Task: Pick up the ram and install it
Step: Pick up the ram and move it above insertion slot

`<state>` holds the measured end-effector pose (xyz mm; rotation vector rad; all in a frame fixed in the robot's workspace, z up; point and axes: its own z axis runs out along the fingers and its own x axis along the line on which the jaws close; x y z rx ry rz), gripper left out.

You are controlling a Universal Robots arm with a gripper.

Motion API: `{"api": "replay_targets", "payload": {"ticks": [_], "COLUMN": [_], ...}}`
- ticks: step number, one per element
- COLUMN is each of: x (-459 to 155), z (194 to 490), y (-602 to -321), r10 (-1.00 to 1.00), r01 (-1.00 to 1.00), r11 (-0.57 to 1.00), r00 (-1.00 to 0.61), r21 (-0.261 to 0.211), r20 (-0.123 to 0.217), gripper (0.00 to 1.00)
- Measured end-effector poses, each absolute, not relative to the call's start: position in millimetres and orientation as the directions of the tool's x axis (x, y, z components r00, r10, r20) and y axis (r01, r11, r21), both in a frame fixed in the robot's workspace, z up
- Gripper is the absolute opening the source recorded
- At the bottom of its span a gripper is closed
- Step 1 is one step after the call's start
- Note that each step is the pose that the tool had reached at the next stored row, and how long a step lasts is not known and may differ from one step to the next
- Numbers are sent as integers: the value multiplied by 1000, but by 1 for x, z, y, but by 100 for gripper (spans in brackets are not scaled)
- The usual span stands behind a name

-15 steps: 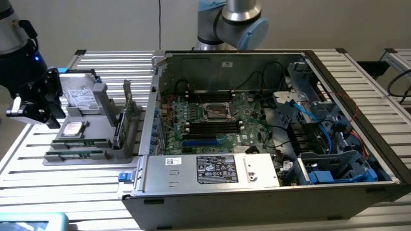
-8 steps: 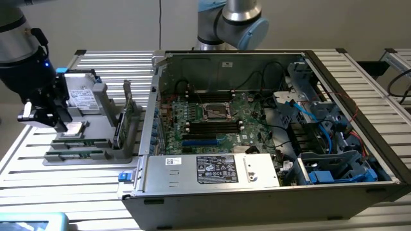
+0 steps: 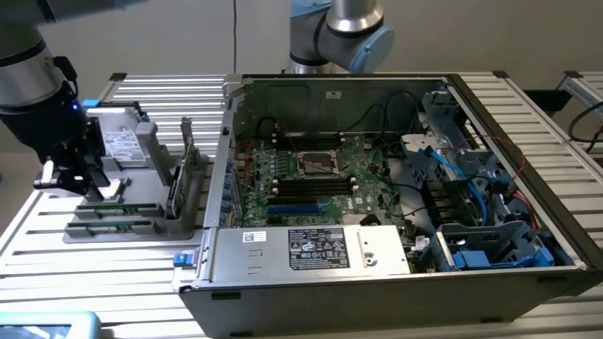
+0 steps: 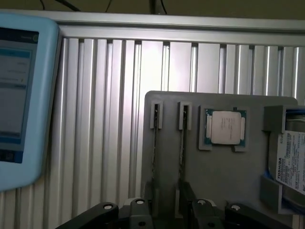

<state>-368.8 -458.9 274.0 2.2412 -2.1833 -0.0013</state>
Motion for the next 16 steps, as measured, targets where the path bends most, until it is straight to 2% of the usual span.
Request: {"api": "replay_targets", "payload": {"ticks": [16], "x": [-361], "z": [245], "y": [-468], "r10": [-999], "r01": [-999], "r11": [-46], "r00": [47], "r21": [10], "r20": [8], "gripper": [36]}}
